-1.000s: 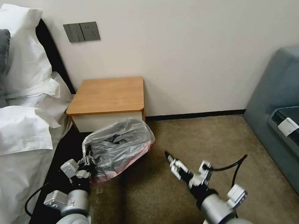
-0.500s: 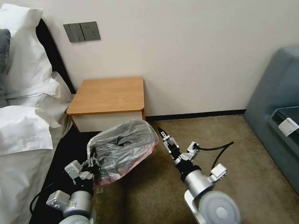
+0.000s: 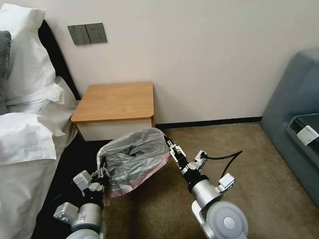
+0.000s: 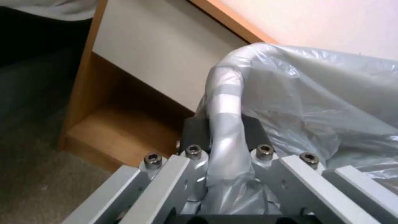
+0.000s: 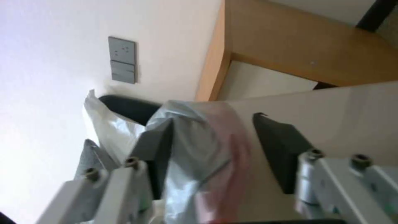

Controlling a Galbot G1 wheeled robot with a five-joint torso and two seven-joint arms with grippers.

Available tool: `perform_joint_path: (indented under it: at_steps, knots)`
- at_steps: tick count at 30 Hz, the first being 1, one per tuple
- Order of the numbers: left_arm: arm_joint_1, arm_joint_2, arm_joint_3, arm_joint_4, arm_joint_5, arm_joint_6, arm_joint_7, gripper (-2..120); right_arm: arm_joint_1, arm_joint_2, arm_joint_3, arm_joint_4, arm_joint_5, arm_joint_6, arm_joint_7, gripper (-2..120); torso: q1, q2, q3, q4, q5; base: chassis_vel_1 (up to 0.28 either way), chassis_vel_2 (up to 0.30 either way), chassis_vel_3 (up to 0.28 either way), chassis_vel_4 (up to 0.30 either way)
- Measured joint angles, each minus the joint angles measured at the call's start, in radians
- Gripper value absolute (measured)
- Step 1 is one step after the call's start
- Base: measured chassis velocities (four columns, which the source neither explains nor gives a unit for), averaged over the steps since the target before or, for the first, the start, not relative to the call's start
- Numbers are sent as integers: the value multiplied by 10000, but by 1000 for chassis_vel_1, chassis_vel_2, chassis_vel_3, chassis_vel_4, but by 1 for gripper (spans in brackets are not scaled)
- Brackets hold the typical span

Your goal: Pick up the garbage bag from the table and place it over the trash can.

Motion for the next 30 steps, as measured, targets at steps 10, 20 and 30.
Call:
perform_joint_path:
  at_steps: [10, 20, 30]
  knots:
    - [13, -79, 66, -14, 62, -2, 0, 7, -117, 0, 26, 89, -106, 60, -105, 17, 0, 0, 0, -1, 0, 0, 0, 0, 0]
    - [38, -148, 130, 18, 40, -7, 22, 7, -162, 74, 75, 156, -227, 110, -268, 0, 0, 0, 0, 0, 0, 0, 0, 0, 0]
    - [75, -135, 142, -58, -108, -12, 85, 7, -108, 193, 256, -184, -295, 213, -256, 0, 0, 0, 0, -1, 0, 0, 0, 0, 0]
